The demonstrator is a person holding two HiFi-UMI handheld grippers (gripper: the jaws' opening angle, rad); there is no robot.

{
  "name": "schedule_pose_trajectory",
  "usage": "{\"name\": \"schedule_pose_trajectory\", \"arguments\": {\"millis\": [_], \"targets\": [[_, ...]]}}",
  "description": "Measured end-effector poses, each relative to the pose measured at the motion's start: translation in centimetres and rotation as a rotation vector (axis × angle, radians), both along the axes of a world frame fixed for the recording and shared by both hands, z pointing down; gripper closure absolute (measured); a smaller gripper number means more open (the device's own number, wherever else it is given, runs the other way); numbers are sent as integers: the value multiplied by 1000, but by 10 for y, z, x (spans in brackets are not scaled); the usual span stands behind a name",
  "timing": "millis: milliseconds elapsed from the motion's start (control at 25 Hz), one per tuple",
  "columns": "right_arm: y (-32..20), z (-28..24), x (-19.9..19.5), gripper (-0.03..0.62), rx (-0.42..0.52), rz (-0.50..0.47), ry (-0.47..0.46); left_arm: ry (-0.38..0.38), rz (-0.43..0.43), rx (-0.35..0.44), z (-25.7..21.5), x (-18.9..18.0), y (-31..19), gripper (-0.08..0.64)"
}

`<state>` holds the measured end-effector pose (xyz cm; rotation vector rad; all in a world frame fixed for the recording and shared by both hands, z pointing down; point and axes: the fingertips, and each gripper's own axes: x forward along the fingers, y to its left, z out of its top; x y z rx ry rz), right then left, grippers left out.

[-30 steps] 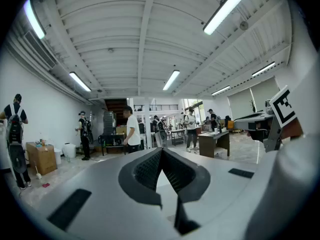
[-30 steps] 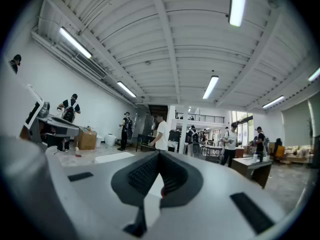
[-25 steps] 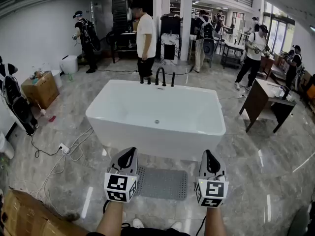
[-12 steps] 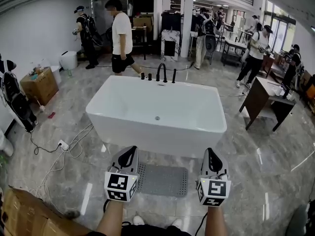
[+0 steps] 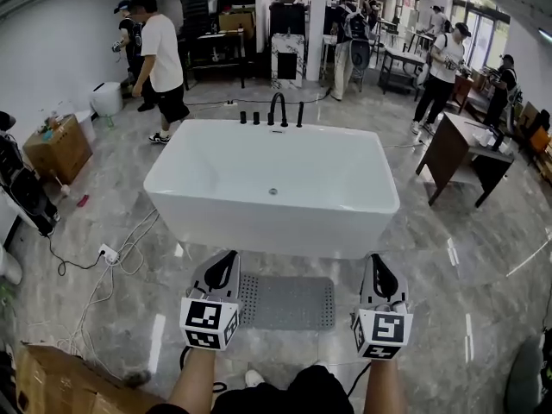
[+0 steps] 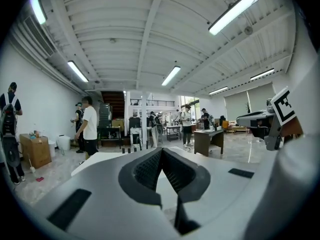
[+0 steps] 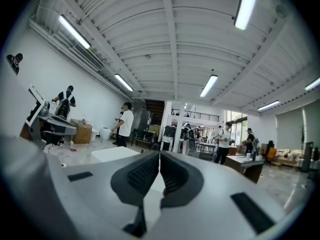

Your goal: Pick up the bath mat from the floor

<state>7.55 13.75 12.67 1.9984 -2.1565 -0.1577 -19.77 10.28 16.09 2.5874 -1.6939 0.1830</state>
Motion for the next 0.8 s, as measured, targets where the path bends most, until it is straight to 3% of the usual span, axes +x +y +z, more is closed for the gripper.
{"name": "schedule_pose_trajectory", "arguments": {"millis": [200, 400, 800], "targets": [[-22, 13, 26, 571, -33, 18, -10, 10, 17, -25, 6, 24, -28, 551], [-70, 33, 59, 571, -60, 0, -25, -29, 3, -49, 20, 53, -72, 551], [-164, 78, 120, 571, -130, -78, -67, -68, -95, -113, 44, 96, -140, 551]]}}
